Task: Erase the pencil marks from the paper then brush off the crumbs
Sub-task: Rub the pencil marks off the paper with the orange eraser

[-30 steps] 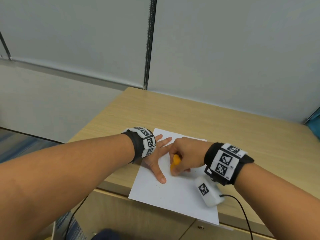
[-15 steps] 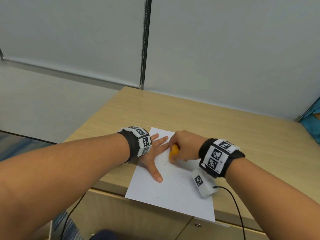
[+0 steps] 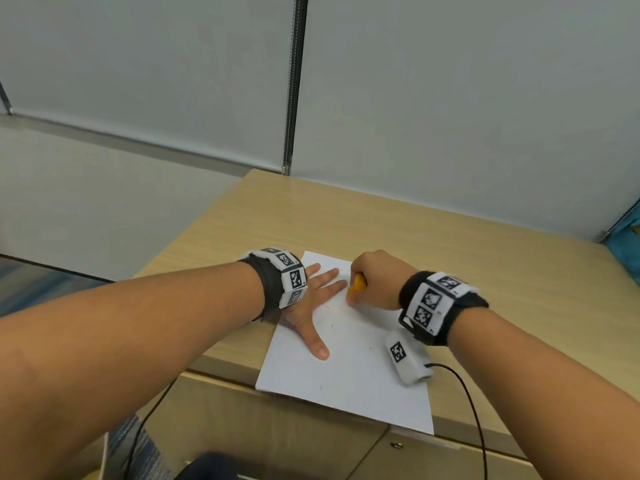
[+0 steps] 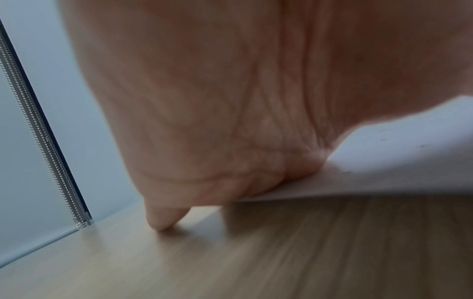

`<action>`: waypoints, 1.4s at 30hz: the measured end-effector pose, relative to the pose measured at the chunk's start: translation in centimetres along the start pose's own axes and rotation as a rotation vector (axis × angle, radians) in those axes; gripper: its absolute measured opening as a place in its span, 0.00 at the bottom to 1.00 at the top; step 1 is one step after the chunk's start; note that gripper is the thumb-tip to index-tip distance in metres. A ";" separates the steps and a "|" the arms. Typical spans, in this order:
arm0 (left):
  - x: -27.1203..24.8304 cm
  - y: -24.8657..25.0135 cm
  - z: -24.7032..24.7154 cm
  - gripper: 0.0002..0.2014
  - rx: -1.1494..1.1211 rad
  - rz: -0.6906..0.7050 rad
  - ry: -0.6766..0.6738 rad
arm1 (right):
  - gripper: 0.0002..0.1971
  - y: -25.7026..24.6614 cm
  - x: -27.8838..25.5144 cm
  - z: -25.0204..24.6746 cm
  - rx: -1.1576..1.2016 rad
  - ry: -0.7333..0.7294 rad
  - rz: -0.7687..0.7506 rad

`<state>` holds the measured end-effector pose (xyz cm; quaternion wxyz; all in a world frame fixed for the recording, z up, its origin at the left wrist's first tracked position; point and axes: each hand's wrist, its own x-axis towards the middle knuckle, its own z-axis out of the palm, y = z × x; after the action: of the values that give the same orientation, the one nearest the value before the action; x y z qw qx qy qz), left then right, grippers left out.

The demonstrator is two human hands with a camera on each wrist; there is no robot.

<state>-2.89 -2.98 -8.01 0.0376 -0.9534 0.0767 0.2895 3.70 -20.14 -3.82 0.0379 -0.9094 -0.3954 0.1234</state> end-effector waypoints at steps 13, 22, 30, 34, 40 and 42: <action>0.1 1.6 -1.7 0.69 0.093 0.008 0.047 | 0.11 2.3 -2.2 1.6 0.347 -0.174 -0.106; 1.6 2.0 -2.1 0.71 0.092 0.024 0.019 | 0.12 2.1 -0.7 0.8 0.174 0.042 -0.008; 2.2 1.7 -1.5 0.71 0.108 0.017 0.027 | 0.12 0.3 -1.9 0.9 0.086 -0.135 -0.157; 2.2 1.8 -1.6 0.71 0.081 0.031 0.055 | 0.11 0.9 -0.6 0.0 0.019 0.055 -0.038; 2.6 1.8 -1.5 0.73 0.119 0.025 0.027 | 0.12 -0.5 -1.7 -0.4 0.018 -0.172 -0.123; 2.3 1.8 -1.7 0.70 0.098 0.033 0.048 | 0.13 0.0 -0.5 -1.0 -0.059 -0.034 -0.036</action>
<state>-0.40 -5.28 -7.90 0.0777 -0.9556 0.1072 0.2631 3.62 -20.54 -2.78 0.0065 -0.9006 -0.4158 0.1265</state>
